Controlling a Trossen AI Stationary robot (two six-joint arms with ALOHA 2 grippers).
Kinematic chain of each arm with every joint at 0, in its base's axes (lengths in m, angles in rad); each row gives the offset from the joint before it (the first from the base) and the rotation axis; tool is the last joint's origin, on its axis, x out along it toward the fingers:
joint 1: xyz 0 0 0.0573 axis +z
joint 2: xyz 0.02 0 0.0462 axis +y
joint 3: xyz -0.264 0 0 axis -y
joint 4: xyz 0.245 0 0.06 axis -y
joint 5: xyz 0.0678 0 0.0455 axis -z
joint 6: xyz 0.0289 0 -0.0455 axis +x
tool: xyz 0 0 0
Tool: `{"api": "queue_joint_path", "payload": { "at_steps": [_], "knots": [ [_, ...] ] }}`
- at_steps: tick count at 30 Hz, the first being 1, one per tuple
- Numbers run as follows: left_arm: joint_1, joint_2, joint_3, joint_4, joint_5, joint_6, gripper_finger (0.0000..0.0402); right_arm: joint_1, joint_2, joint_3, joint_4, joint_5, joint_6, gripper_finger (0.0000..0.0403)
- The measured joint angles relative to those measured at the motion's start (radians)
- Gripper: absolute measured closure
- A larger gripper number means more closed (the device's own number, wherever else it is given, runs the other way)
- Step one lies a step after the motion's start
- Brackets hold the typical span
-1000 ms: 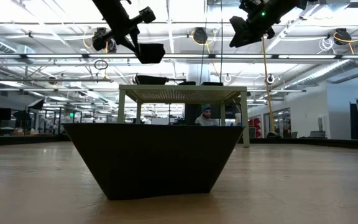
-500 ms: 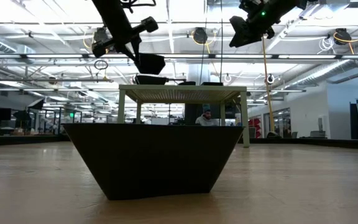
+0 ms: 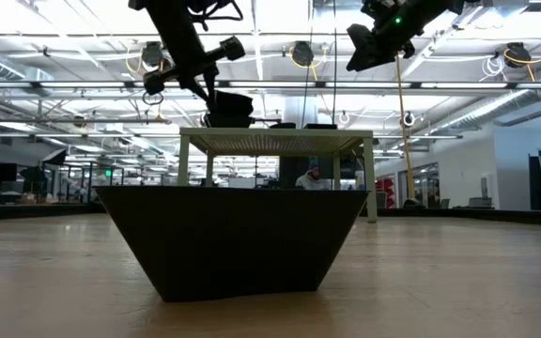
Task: Pick & Place Mini shaped plates
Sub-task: Stack the black distorted square plate on the shelf
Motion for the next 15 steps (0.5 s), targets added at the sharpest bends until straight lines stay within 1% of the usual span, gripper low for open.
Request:
{"api": "queue_joint_path", "payload": {
  "at_steps": [5,8,11,15],
  "knots": [
    [0.001,0.002,0.001,0.004,0.02,0.02,0.0396,0.0,0.0,0.0,-0.002,0.0,0.0,0.0273],
    [0.001,0.001,0.001,0.008,0.025,0.032,0.0395,0.0,0.0,0.0,-0.002,0.0,0.0,0.0273],
    [0.003,0.001,0.001,0.007,0.03,0.032,0.0371,0.0,0.0,0.0,-0.002,0.0,0.0,0.0273],
    [0.002,0.001,0.001,0.008,0.03,0.032,0.0323,0.0,0.0,0.0,-0.002,0.0,0.0,0.0273]
  ]
}}
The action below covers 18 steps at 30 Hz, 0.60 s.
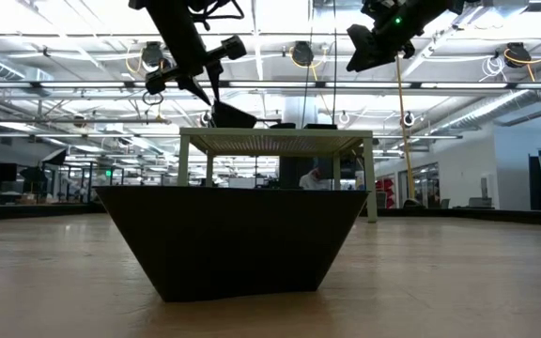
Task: Pick & Place Mini shaped plates
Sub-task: Stack the black distorted square plate on the shelf
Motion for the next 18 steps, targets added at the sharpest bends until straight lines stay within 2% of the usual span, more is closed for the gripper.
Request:
{"api": "queue_joint_path", "payload": {
  "at_steps": [5,10,14,18],
  "knots": [
    [0.0,0.0,0.0,0.026,0.002,0.076,0.0271,0.0,0.0,0.0,-0.007,0.0,0.0,0.0273],
    [-0.003,-0.024,0.002,0.123,0.007,0.232,0.0242,0.002,0.0,0.0,-0.048,0.0,0.0,0.0273],
    [-0.015,-0.046,0.002,0.221,0.081,0.384,0.0237,0.025,-0.001,0.0,-0.123,-0.003,-0.003,0.0273],
    [-0.035,-0.07,0.0,0.257,0.206,0.463,0.0236,0.071,-0.027,0.0,-0.233,-0.004,-0.056,0.0273]
  ]
}}
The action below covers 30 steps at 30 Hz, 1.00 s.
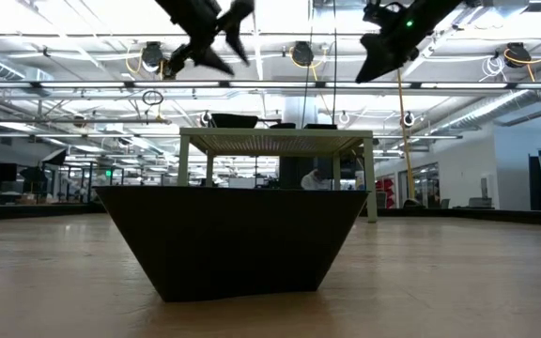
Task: Pick & Place Mini shaped plates
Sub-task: Stack the black distorted square plate on the shelf
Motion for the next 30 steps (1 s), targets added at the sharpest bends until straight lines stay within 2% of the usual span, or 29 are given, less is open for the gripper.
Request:
{"api": "queue_joint_path", "payload": {
  "at_steps": [4,6,11,14,20,22,27,30],
  "knots": [
    [-0.024,-0.006,0.0,-0.003,0.128,0.033,0.0236,0.069,-0.055,0.0,-0.125,-0.003,0.021,0.0273],
    [-0.037,-0.009,0.0,0.001,0.176,0.047,0.0236,0.102,-0.086,0.0,-0.186,-0.051,0.1,0.0273],
    [-0.065,-0.009,0.0,-0.002,0.208,0.092,0.0236,0.163,-0.149,0.0,-0.275,-0.343,0.439,0.0273],
    [-0.072,-0.009,0.0,-0.003,0.208,0.117,0.0236,0.219,-0.155,0.0,-0.321,-0.477,0.587,0.0273],
    [-0.087,-0.009,0.0,-0.046,0.239,0.163,0.0236,0.423,-0.125,0.0,-0.406,-0.507,0.73,0.0273],
    [-0.093,-0.009,0.0,-0.067,0.329,0.165,0.0236,0.484,-0.117,0.0,-0.405,-0.505,0.77,0.0273],
    [-0.135,0.004,0.001,-0.176,0.639,0.187,0.0236,0.586,-0.101,0.0,-0.347,-0.495,0.876,0.0273],
    [-0.193,0.024,-0.007,-0.272,0.723,0.255,0.0236,0.621,-0.092,0.0,-0.301,-0.495,0.897,0.0273]
  ]
}}
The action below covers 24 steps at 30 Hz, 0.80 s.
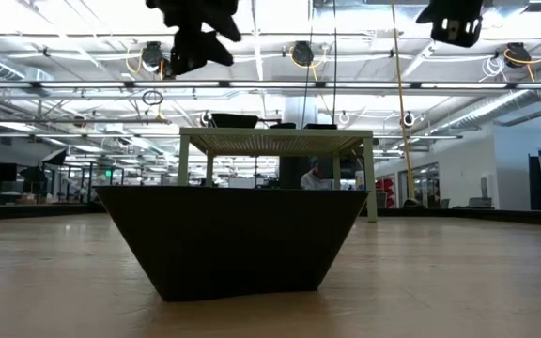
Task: Pick & Place Mini shaped plates
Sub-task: Stack the black distorted square plate on the shelf
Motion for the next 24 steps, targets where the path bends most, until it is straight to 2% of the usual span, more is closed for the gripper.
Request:
{"api": "queue_joint_path", "payload": {
  "at_steps": [3,5,8,10,13,24],
  "knots": [
    [-0.066,0.014,-0.034,-0.042,0.017,0.06,0.0236,0.02,0.006,0.0,0.028,0.001,0.001,0.0273],
    [-0.104,0.029,-0.056,-0.011,0.017,0.087,0.0236,0.028,0.008,0.0,0.04,0.009,0.001,0.0273],
    [-0.147,0.037,-0.09,-0.012,0.011,0.115,0.0236,0.035,0.011,0.0,0.041,0.058,0.001,0.0273],
    [-0.172,0.058,-0.106,0.045,0.007,0.115,0.0236,0.035,0.012,0.0,0.04,0.09,-0.007,0.0273],
    [-0.213,0.094,-0.142,0.094,-0.001,0.047,0.0236,0.035,0.012,0.0,0.047,0.11,-0.027,0.0273],
    [-0.383,0.319,-0.147,0.414,-0.093,-0.211,0.0236,0.038,0.012,0.0,0.037,0.103,-0.165,0.0273]
  ]
}}
